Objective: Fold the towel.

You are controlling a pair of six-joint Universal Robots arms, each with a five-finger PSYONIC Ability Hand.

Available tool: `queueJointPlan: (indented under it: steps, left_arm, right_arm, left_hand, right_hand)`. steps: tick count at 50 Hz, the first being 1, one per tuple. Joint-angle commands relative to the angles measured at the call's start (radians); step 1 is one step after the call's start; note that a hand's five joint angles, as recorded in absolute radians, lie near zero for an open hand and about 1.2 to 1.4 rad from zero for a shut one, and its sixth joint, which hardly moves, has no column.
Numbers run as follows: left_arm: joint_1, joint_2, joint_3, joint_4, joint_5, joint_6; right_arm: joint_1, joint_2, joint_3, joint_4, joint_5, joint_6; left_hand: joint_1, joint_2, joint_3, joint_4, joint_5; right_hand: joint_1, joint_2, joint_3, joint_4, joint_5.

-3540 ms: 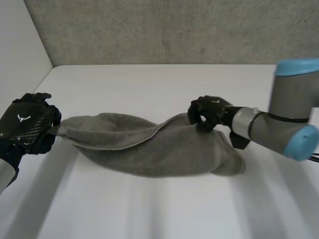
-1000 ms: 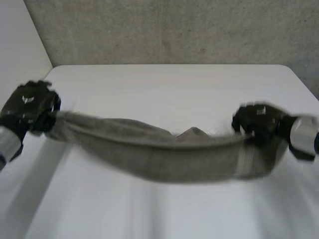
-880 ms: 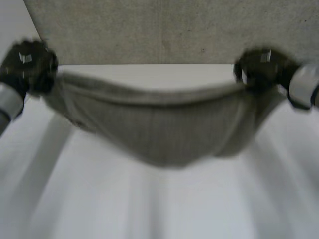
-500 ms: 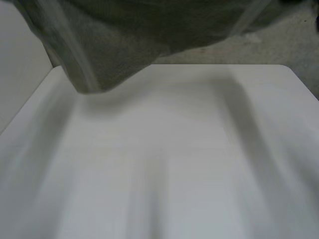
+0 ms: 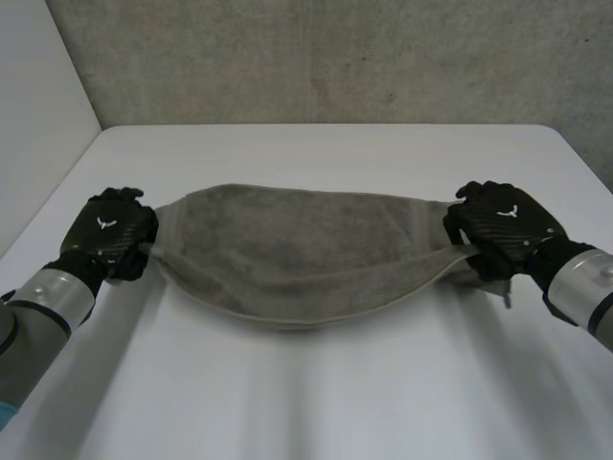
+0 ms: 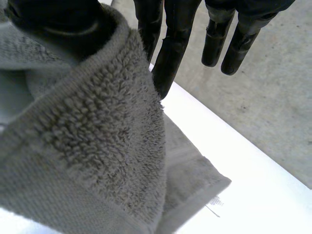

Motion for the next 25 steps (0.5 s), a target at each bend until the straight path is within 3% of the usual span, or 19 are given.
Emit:
queueJointPlan:
  steps: [1,2,3,4,5,6,13,25]
  left_arm:
    - [0.024,0.025,0.013,-0.057,0.001,0.028]
    - [0.024,0.018,0.016,-0.055,0.004,0.027]
    - [0.026,0.003,0.019,-0.054,0.007,0.028]
    - [0.026,0.003,0.019,-0.054,0.007,0.028]
    - [0.023,-0.027,0.024,-0.049,0.007,0.031]
    - [0.015,-0.061,0.039,-0.046,0.000,0.034]
    - [-0.002,-0.208,0.174,-0.047,-0.011,0.033]
    - [-0.003,-0.327,0.358,-0.049,-0.060,0.030]
  right_arm:
    - [-0.031,-0.030,-0.038,0.050,-0.011,0.016]
    - [-0.031,-0.030,-0.038,0.049,-0.011,0.016]
    - [-0.030,-0.030,-0.038,0.049,-0.013,0.025]
    - [-0.030,-0.030,-0.038,0.049,-0.013,0.025]
    - [-0.028,-0.027,-0.037,0.048,-0.013,0.038]
    - [-0.028,-0.027,-0.037,0.048,-0.013,0.038]
    - [-0.022,0.042,-0.026,0.048,-0.036,0.062]
    - [-0.023,0.065,-0.015,0.048,-0.039,0.062]
  left_hand:
    - [0.094,0.069,-0.058,-0.066,0.069]
    - [-0.007,-0.032,-0.058,-0.066,-0.032]
    - [-0.377,-0.402,-0.058,-0.066,-0.402]
    - [-0.381,-0.406,-0.058,-0.066,-0.406]
    - [-0.727,-0.752,-0.058,-0.066,-0.752]
    - [-0.876,-0.900,-0.058,-0.066,-0.901]
    - [-0.957,-0.981,-0.058,-0.066,-0.982]
    - [-0.957,-0.981,-0.058,-0.066,-0.982]
  right_hand:
    - [0.060,0.076,-0.053,-0.076,0.053]
    - [0.060,0.076,-0.053,-0.076,0.053]
    - [0.060,0.076,-0.053,-0.076,0.053]
    - [0.060,0.076,-0.053,-0.076,0.053]
    - [0.060,0.076,-0.053,-0.076,0.053]
    - [0.060,0.076,-0.053,-0.076,0.053]
    - [0.060,0.076,-0.053,-0.076,0.053]
    - [0.060,0.076,-0.053,-0.076,0.053]
